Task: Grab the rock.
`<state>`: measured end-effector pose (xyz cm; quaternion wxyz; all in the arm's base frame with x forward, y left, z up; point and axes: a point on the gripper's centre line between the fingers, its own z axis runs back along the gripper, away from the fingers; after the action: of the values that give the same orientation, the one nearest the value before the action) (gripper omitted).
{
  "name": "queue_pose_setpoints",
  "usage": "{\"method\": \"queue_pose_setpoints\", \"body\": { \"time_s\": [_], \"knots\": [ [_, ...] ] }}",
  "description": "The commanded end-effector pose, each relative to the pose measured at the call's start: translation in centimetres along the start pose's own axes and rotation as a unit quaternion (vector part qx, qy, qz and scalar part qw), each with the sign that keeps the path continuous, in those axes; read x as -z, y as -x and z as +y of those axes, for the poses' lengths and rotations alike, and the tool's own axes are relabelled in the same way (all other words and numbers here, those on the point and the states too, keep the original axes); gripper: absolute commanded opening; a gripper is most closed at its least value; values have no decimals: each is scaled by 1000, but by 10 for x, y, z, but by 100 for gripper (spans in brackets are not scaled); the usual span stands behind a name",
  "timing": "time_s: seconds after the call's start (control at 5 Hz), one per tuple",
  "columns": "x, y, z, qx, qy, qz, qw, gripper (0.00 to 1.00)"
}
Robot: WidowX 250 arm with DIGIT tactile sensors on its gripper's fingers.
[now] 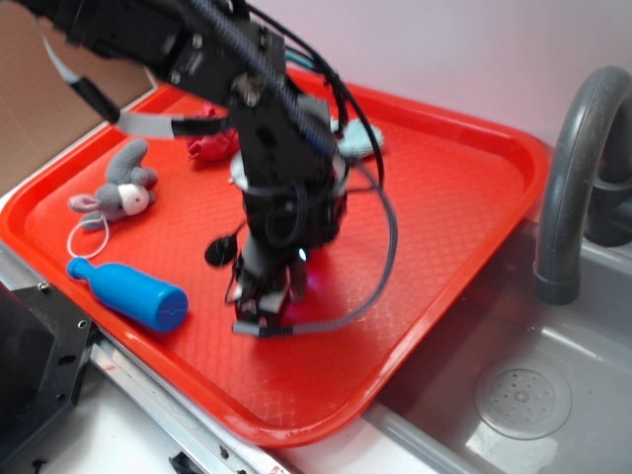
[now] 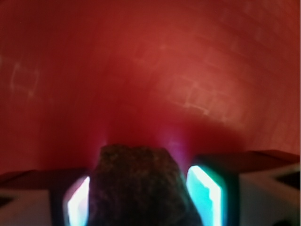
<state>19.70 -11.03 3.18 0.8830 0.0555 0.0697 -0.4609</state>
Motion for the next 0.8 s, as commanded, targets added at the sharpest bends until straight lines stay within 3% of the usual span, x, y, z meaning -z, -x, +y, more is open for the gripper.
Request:
{"method": "queue_pose_setpoints", "body": {
  "time_s": [0.0, 0.2, 0.4, 0.6],
  "knots": [
    [-101, 27, 25, -247, -14, -69, 966, 0],
    [-144, 60, 32, -368, -24, -90, 925, 0],
    [-165, 82, 39, -424, 2, -106, 899, 0],
    [-168, 82, 36, -424, 7, -96, 900, 0]
  ]
}}
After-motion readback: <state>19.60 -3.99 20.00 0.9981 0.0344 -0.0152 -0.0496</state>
